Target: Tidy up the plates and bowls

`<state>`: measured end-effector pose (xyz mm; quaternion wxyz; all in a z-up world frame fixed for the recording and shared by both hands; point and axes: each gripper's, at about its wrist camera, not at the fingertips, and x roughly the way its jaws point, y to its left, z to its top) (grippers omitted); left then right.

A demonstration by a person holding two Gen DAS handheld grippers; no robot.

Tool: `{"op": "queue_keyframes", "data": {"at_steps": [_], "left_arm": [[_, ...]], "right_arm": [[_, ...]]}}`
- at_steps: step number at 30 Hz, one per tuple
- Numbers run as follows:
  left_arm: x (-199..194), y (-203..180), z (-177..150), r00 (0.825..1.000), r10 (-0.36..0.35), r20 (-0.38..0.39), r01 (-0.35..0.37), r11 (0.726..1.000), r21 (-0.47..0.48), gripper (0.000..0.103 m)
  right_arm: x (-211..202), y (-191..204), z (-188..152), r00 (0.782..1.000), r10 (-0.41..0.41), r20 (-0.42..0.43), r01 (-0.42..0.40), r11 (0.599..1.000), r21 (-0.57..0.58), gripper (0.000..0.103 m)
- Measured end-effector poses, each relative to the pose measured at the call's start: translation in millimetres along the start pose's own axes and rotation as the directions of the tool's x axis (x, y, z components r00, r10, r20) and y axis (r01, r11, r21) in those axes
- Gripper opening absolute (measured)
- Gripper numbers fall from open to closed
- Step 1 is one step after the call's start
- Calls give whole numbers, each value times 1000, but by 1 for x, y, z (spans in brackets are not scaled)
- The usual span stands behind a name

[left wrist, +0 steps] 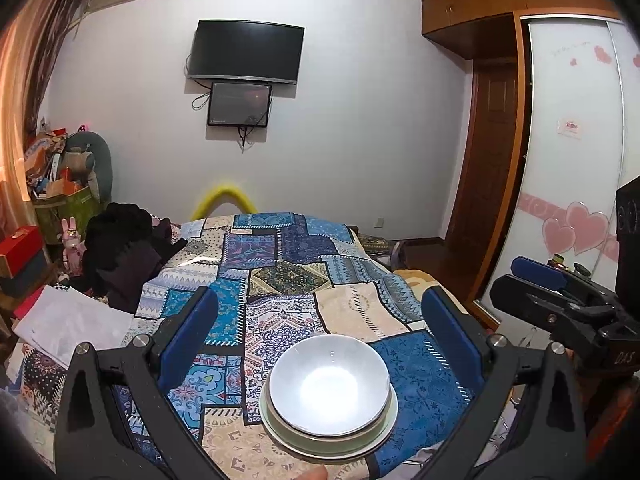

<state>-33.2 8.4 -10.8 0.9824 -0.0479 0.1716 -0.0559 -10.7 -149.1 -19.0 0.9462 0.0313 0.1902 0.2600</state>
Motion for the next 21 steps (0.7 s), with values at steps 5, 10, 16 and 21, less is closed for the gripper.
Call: {"op": "queue_keyframes", "data": {"at_steps": [5,10,16,21], "left_arm": [[3,1,0,1000,0,-4,0,1000,-10,103],[3,3,0,1000,-1,-1,1,1000,-18,103],[6,5,0,1000,1,-6,-1,1000,-27,103],[10,7,-1,1000,-9,-23,8,999,-31,103]], "right_arm": [[0,-3,-3,1000,-3,-5,3,1000,0,102],[0,-6,-4,1000,-3,-10,3,1000,6,102],[3,-8,-3,1000,-6,-18,6,1000,7,102],[4,-10,-3,1000,-7,-21,7,1000,11,102]]}}
